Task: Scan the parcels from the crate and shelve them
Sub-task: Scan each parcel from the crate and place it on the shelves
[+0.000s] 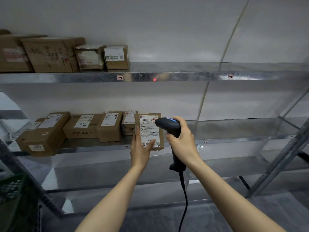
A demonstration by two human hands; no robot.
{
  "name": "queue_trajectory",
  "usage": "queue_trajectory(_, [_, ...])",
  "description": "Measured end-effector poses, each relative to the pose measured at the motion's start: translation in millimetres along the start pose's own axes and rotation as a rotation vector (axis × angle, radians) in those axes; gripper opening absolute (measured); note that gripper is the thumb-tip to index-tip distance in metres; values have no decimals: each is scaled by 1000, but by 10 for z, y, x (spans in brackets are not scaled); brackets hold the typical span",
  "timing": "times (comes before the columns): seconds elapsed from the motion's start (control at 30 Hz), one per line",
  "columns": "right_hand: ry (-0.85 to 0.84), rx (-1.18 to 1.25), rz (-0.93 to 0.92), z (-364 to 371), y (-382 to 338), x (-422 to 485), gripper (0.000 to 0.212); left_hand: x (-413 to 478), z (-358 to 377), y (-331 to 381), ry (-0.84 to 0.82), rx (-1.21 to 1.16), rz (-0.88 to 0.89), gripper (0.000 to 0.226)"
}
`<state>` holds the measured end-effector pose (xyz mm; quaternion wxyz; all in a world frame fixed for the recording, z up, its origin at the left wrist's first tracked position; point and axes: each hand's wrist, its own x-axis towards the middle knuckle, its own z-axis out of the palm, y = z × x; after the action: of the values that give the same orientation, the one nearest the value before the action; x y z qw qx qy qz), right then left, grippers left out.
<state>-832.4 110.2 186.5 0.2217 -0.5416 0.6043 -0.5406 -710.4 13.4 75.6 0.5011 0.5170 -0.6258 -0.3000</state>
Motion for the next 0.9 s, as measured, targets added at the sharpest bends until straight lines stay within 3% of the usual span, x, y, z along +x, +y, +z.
queue_trajectory(0.53, [-47, -6, 2, -482, 387, 333, 49, 0, 414, 4, -30, -67, -86, 74])
queue_trajectory(0.9, [-34, -15, 33, -336, 629, 865, 52, 458, 544, -250, -114, -131, -122, 61])
